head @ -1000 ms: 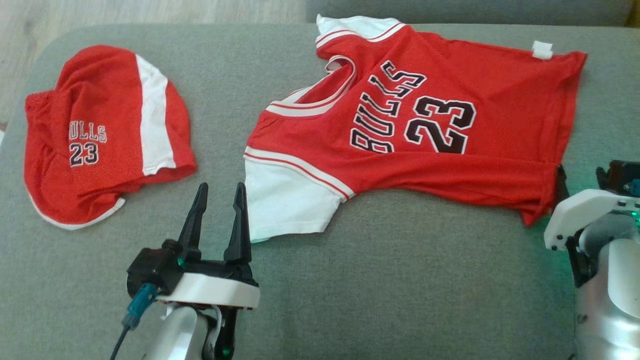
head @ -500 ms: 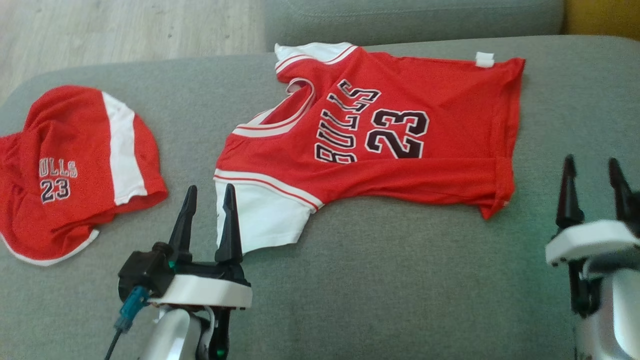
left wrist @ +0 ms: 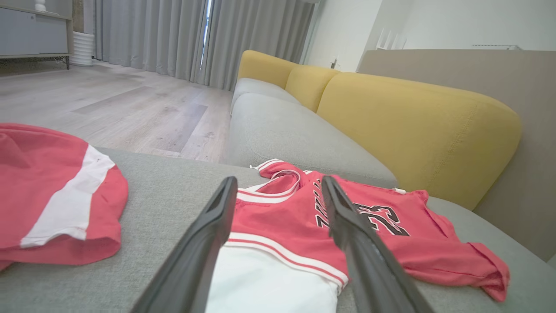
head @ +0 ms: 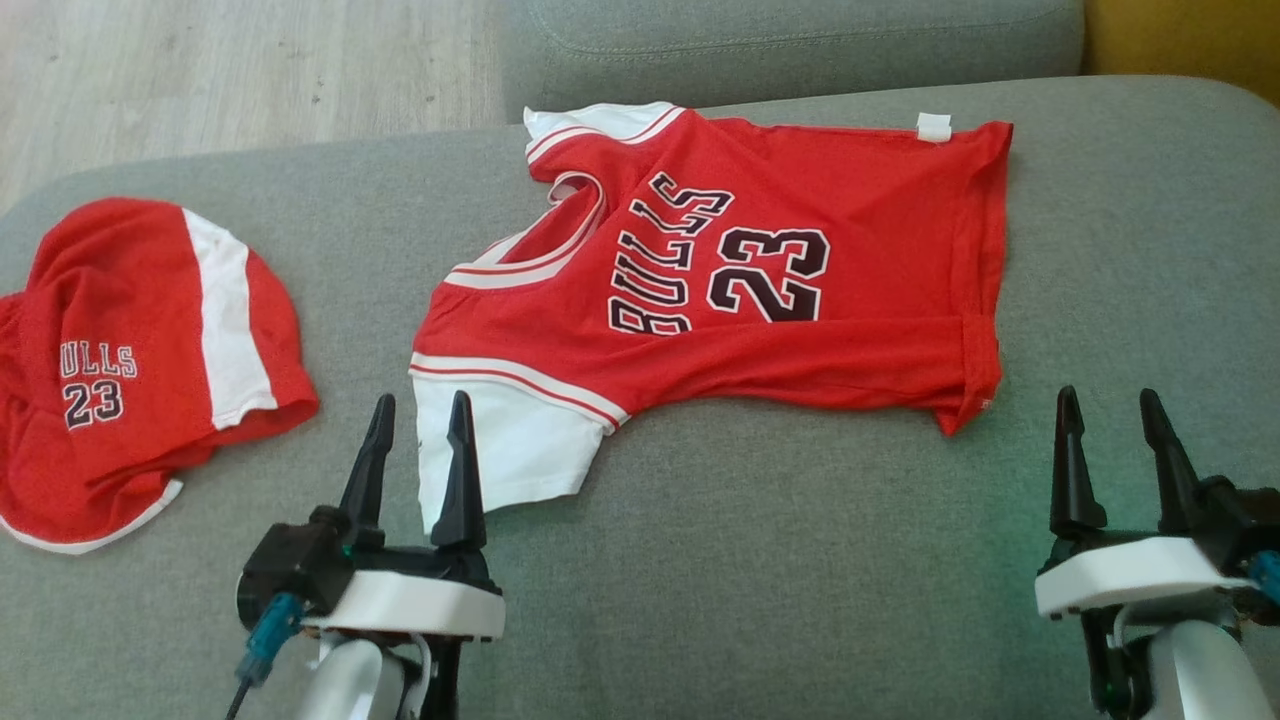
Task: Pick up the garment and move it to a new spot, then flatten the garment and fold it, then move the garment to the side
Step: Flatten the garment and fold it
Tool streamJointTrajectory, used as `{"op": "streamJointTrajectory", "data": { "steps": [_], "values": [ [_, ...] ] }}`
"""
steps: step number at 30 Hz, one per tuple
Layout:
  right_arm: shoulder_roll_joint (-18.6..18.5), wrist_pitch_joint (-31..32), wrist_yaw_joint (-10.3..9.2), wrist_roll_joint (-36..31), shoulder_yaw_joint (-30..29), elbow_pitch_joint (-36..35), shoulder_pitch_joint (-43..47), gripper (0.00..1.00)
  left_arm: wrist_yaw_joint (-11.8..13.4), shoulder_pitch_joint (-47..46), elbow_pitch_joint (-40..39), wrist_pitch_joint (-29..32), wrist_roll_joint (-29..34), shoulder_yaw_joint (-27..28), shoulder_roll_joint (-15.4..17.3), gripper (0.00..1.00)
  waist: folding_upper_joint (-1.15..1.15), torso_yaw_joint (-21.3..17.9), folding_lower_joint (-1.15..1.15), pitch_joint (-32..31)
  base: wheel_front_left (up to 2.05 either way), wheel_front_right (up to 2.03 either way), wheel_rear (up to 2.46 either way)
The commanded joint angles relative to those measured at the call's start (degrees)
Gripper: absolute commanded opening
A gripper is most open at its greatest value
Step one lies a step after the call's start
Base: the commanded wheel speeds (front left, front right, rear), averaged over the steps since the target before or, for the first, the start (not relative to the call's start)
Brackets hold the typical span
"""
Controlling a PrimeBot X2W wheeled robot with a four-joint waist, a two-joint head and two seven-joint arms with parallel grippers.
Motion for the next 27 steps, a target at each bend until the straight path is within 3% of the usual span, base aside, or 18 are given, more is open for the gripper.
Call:
{"op": "streamJointTrajectory", "data": {
  "steps": [1,10,18,27],
  "values": [
    [-0.44,-0.79,-0.04,0.18,1.65,-1.55,-1.42,1.0,0.63,-1.44,-1.21,-0.55,0.71,1.6,0.19,1.0,0.0,0.13,0.0,0.22,0.0,0.0,0.0],
    [-0.44,-1.14,-0.04,0.33,2.58,-1.07,-2.78,1.0,2.72,-4.07,7.63,2.5,1.61,-1.14,0.26,1.0,0.0,-0.18,0.0,1.92,0.0,0.0,0.0],
    [-0.44,-1.33,-0.04,1.69,3.29,-0.65,-3.52,1.0,7.65,-6.58,13.51,4.71,2.45,0.25,0.67,1.0,0.0,-1.04,0.0,3.64,0.0,0.0,0.0],
    [-0.44,-1.52,-0.04,2.03,3.32,-0.26,-4.03,1.0,8.3,-7.1,18.0,7.94,1.93,0.03,1.32,1.0,0.0,-1.43,0.0,4.33,0.0,0.0,0.0]
  ]
}}
